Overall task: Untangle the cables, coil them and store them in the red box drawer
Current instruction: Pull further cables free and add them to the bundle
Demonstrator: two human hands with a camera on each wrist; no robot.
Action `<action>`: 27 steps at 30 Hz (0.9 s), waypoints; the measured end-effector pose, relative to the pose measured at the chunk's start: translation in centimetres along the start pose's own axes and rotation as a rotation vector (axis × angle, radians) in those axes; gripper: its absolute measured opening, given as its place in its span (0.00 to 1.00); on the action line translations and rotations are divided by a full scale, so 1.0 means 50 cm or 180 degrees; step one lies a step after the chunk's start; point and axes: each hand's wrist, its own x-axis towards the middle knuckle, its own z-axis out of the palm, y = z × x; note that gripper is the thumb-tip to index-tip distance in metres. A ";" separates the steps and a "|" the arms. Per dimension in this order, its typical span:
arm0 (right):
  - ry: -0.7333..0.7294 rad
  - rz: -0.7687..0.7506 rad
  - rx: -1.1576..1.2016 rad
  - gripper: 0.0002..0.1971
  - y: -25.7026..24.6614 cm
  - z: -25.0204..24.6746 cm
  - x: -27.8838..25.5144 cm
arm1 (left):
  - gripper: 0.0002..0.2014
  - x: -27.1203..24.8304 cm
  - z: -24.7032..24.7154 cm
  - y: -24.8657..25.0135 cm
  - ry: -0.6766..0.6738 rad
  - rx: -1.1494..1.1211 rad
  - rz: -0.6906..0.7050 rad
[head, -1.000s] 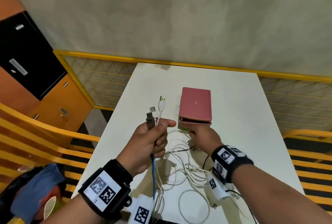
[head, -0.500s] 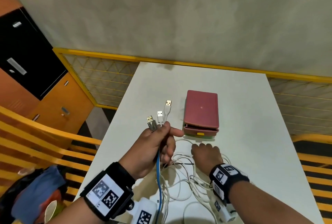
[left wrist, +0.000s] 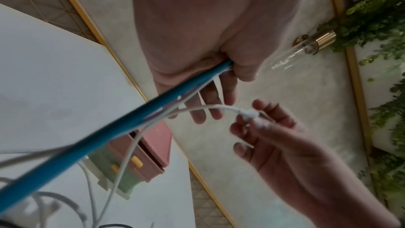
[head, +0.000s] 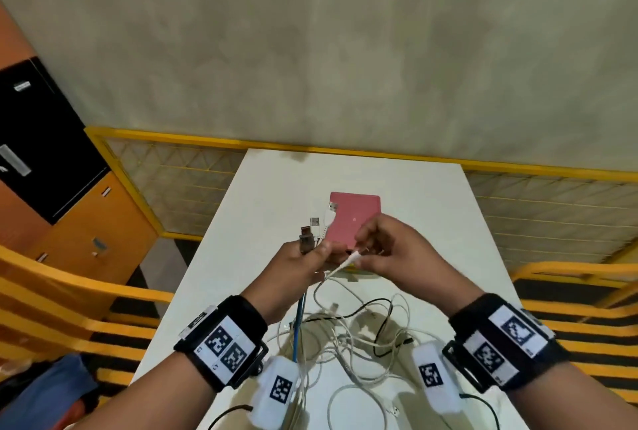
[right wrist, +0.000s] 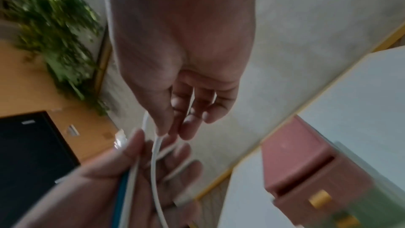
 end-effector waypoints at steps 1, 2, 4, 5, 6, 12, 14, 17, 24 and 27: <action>0.0020 -0.0044 0.0026 0.13 -0.021 -0.009 -0.005 | 0.16 -0.005 0.011 0.005 -0.0081 -0.0007 0.0036; 0.0046 -0.0106 0.0029 0.13 -0.042 -0.017 -0.012 | 0.16 -0.012 0.023 0.012 -0.0184 -0.0020 0.0073; 0.0095 -0.0177 0.0179 0.12 -0.071 -0.023 -0.022 | 0.18 -0.026 0.043 0.028 -0.0447 -0.0168 0.0145; 0.0141 -0.0197 0.0320 0.11 -0.080 -0.024 -0.025 | 0.20 -0.032 0.048 0.036 -0.0576 -0.0275 0.0191; 0.0211 -0.0215 0.0483 0.11 -0.089 -0.025 -0.030 | 0.21 -0.037 0.051 0.043 -0.0686 -0.0390 0.0236; 0.0824 -0.0284 0.0967 0.09 -0.101 0.001 -0.048 | 0.20 -0.055 0.072 0.056 -0.0894 -0.0998 0.0465; 0.1056 -0.0145 0.0435 0.06 -0.095 0.003 -0.058 | 0.20 -0.054 0.074 0.053 -0.0665 -0.1029 0.0554; 0.0474 0.0883 0.0838 0.22 -0.050 0.011 -0.088 | 0.19 -0.054 0.067 0.056 -0.0296 -0.1224 0.0624; -0.0495 0.2091 0.2322 0.23 0.004 0.113 -0.115 | 0.19 -0.086 0.088 0.032 -0.0498 -0.1444 0.0429; -0.0142 0.2101 0.3376 0.25 -0.002 0.091 -0.090 | 0.19 -0.110 0.102 0.004 -0.0455 -0.1287 0.0205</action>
